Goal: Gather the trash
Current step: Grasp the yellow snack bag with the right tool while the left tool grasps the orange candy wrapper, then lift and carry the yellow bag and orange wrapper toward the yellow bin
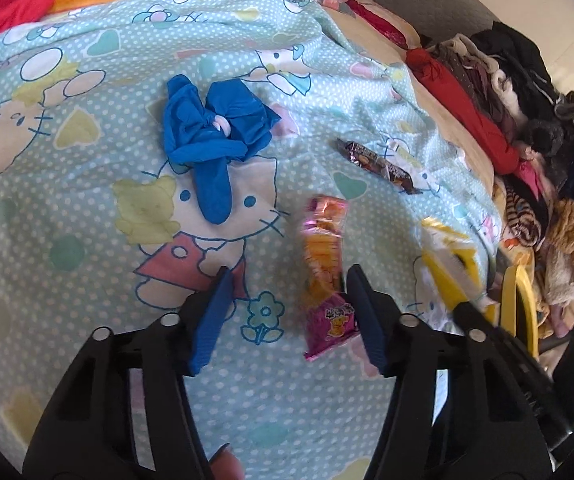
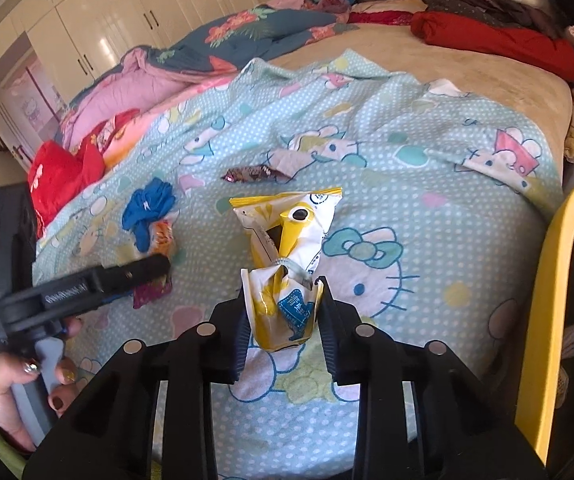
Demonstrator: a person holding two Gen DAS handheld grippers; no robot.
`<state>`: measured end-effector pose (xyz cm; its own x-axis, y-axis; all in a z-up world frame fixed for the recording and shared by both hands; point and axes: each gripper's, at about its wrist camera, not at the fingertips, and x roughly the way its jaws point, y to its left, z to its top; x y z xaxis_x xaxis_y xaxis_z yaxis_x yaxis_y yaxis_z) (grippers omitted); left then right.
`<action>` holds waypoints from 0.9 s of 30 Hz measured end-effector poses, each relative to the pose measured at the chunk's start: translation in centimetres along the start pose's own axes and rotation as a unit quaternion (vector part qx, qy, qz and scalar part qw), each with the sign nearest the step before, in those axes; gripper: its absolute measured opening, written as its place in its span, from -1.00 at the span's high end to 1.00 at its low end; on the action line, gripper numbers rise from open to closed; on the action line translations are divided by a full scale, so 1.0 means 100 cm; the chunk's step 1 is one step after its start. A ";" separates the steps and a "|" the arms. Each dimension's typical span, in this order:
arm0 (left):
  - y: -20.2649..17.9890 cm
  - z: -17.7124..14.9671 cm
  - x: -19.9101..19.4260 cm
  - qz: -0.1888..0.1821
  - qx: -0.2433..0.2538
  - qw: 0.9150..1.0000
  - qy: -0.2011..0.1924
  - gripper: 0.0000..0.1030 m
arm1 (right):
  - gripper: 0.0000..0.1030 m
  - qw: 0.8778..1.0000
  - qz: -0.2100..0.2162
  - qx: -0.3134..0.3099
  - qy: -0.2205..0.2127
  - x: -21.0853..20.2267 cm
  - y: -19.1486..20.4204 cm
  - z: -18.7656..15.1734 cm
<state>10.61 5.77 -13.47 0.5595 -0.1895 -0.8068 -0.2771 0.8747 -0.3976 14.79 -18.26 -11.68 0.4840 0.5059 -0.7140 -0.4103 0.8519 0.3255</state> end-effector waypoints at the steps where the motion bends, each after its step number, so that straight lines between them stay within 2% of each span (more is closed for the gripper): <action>1: 0.000 0.000 0.001 0.002 0.002 1.000 0.000 0.13 | 0.44 1.000 0.000 0.001 -0.002 -0.001 0.000 -0.001; 5: 0.000 0.002 0.004 0.018 0.017 1.000 -0.001 0.43 | 0.44 1.000 -0.001 -0.003 -0.007 -0.007 0.002 -0.002; 8: 0.002 0.002 0.003 0.021 0.025 0.999 0.000 0.51 | 0.44 1.000 0.001 -0.005 -0.009 -0.010 0.004 -0.005; 16: 0.006 0.006 -0.011 0.014 0.022 1.000 -0.009 0.54 | 0.46 1.000 0.008 -0.013 -0.022 -0.021 0.009 -0.008; 27: -0.012 0.020 -0.051 0.003 0.035 0.997 -0.068 0.55 | 0.47 0.998 0.019 -0.015 -0.052 -0.042 0.009 -0.005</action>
<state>9.65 6.59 -8.00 0.6605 -0.1265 -0.7401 -0.2276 0.9056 -0.3579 11.97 -19.68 -8.66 0.5453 0.5506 -0.6321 -0.4522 0.8281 0.3312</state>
